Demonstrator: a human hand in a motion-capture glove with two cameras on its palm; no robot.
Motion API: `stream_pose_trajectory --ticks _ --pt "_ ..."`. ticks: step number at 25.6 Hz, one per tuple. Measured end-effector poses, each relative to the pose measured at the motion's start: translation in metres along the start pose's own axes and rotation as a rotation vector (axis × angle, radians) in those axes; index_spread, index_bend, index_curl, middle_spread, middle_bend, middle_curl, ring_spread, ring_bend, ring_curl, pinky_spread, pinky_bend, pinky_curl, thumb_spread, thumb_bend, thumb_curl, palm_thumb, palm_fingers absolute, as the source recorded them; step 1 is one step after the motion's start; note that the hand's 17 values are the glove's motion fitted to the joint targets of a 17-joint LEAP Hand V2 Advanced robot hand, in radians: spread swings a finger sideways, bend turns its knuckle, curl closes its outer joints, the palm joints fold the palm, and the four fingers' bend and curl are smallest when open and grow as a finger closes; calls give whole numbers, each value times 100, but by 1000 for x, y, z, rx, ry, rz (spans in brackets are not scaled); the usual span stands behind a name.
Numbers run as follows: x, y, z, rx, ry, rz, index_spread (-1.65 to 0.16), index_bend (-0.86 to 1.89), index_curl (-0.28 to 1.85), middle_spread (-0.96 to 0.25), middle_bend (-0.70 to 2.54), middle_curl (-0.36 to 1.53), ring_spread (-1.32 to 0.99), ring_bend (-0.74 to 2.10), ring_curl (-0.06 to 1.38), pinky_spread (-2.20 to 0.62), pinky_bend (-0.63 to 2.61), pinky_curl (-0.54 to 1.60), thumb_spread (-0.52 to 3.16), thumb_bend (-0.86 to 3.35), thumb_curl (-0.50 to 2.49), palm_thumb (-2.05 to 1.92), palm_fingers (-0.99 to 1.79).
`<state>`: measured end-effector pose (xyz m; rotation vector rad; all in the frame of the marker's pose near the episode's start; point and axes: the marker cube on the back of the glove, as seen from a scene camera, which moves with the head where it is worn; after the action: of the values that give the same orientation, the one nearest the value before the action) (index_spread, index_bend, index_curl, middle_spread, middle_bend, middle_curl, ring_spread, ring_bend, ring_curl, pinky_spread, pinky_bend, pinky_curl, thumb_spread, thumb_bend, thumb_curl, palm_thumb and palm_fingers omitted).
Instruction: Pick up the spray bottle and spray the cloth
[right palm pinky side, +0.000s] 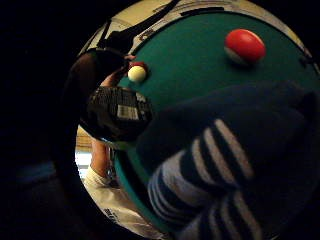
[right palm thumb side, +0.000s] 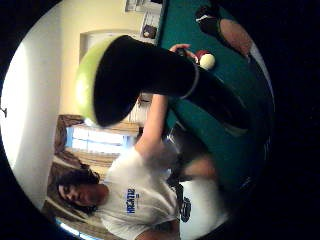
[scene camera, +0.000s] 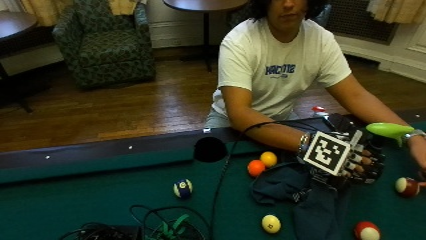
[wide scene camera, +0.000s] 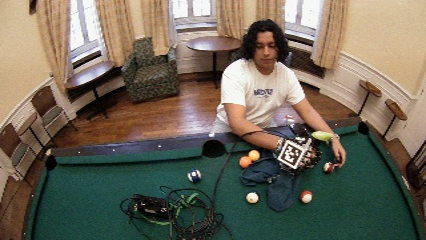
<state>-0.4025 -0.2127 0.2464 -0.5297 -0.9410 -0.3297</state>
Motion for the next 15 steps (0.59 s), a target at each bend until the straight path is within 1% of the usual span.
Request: stream_pose_trajectory --ticks 4,7,12,15 --pt "-2 13 -20 45 74 -25 -38 13 34 -20 26 38 -16 39 34 11 31 36 89 -4 53 68 62" --pt "-4 25 -33 43 149 -44 -39 13 32 -20 25 37 -16 38 33 12 30 36 90 -4 51 67 62" --pt "-11 41 -58 1 393 -79 -39 13 31 -19 24 37 -15 35 32 14 30 36 92 -4 48 65 59" --pt "-23 49 -76 6 521 -106 -41 11 30 -19 21 37 -14 32 32 16 32 36 93 -4 46 63 53"
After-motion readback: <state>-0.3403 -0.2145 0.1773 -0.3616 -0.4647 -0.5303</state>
